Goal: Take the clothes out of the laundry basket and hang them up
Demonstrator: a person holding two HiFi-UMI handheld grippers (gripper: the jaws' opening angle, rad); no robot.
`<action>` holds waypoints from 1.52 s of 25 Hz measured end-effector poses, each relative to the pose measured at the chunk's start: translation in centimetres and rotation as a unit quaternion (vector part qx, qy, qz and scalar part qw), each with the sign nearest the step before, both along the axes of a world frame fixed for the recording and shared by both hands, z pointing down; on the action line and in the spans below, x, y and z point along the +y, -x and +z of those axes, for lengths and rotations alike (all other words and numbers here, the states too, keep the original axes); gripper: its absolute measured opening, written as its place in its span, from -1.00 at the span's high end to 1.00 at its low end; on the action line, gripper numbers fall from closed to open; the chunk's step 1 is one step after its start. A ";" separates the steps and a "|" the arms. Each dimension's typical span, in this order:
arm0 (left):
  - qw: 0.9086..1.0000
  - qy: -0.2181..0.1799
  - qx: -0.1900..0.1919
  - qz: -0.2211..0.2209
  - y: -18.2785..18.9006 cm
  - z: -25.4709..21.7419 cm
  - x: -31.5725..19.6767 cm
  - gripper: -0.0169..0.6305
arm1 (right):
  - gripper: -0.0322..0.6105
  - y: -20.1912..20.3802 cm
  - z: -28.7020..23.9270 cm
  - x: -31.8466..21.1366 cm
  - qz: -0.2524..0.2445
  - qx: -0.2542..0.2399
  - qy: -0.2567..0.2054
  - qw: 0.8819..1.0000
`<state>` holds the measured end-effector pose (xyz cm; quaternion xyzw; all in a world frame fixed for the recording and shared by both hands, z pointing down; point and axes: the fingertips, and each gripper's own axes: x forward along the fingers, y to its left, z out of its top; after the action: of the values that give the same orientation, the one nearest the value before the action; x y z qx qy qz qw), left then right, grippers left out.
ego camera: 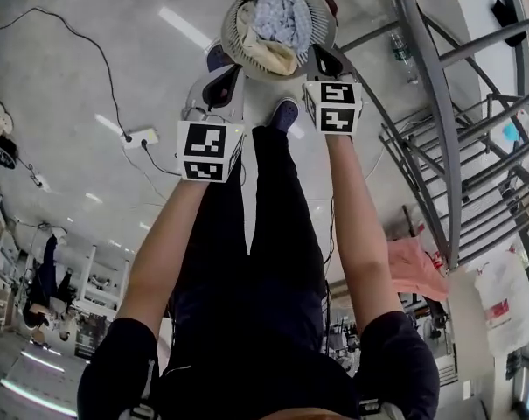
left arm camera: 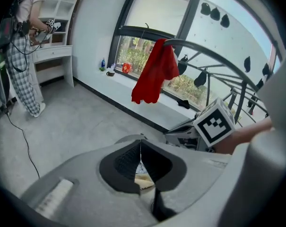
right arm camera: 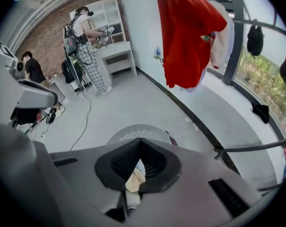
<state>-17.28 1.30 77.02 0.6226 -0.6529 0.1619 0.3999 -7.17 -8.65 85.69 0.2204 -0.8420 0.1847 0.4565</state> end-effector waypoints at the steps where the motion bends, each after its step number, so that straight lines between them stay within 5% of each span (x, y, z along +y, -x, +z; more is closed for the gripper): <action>1: 1.000 0.001 0.002 0.002 0.1 1.5 -0.4 0.88 | 0.90 0.0 1.6 -0.3 0.002 0.005 0.002 1.000; 16: 0.997 -0.005 0.056 -0.048 0.5 17.6 -1.3 0.88 | 0.89 2.3 22.5 -2.0 0.006 0.037 -0.006 0.999; 27: 0.997 0.001 0.066 -0.038 -0.6 22.0 -1.7 0.88 | 0.88 2.0 30.0 -3.3 0.019 0.063 -0.019 0.998; 33: 0.996 -0.002 0.073 -0.058 0.6 22.3 -1.9 0.88 | 0.68 1.9 33.3 -4.5 0.036 0.075 -0.020 0.996; 38: 0.995 0.003 0.094 -0.026 0.0 22.4 -3.1 0.88 | 0.54 2.0 37.3 -6.9 0.027 0.101 -0.040 0.994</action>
<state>-17.24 -1.80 99.42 0.6170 -0.6276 0.0938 0.4654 -9.14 -15.51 123.01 0.2782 -0.7920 0.1401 0.5250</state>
